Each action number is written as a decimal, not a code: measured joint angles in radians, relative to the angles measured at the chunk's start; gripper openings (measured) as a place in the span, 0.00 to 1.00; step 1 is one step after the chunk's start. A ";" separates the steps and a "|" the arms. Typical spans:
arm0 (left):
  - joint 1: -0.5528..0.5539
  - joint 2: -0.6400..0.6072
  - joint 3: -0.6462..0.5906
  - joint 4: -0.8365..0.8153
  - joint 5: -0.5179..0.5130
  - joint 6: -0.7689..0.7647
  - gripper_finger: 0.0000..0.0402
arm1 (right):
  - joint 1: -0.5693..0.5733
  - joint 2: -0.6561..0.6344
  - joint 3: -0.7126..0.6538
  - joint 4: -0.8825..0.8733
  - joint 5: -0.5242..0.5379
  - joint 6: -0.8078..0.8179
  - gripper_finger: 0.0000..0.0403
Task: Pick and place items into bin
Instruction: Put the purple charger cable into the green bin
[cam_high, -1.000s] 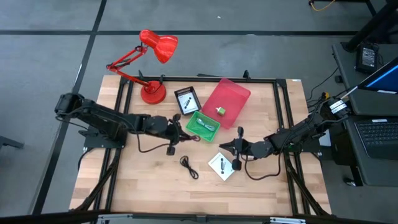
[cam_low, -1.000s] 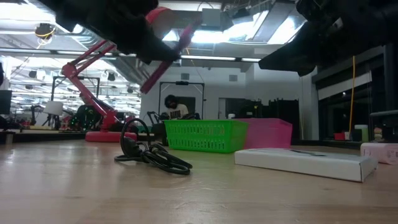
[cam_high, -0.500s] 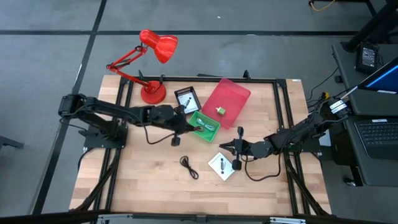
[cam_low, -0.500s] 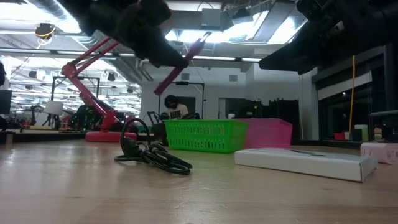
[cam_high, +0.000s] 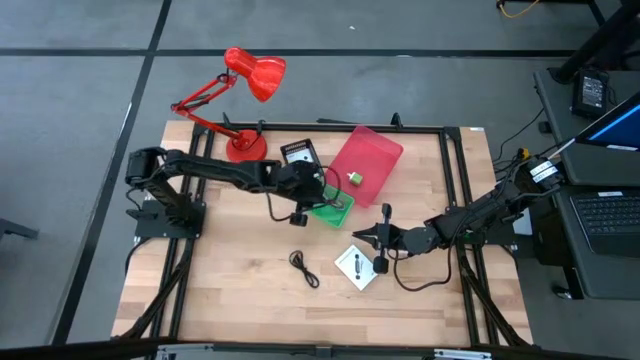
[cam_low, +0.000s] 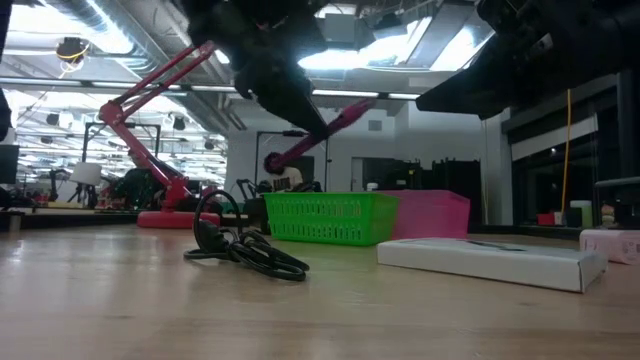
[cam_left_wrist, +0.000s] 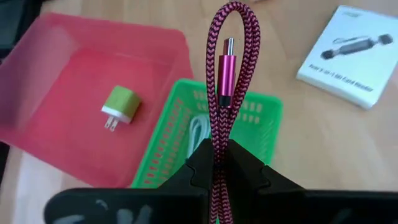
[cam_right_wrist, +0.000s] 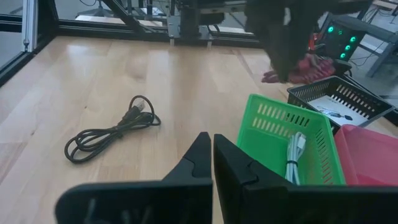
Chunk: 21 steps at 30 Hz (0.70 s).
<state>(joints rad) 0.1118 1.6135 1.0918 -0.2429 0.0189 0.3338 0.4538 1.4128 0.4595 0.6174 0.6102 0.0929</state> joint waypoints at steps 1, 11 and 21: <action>0.007 0.010 0.016 -0.016 0.001 0.002 0.04 | 0.000 0.000 0.000 0.000 0.000 0.000 0.00; 0.059 0.098 0.068 -0.041 0.030 0.001 0.04 | 0.000 0.000 0.000 0.001 0.000 -0.047 0.00; 0.059 0.125 0.067 -0.049 0.032 -0.031 0.04 | 0.000 0.000 0.000 -0.002 0.000 -0.056 0.00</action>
<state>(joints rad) 0.1711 1.7387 1.1587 -0.2919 0.0509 0.3027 0.4534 1.4128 0.4595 0.6150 0.6102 0.0364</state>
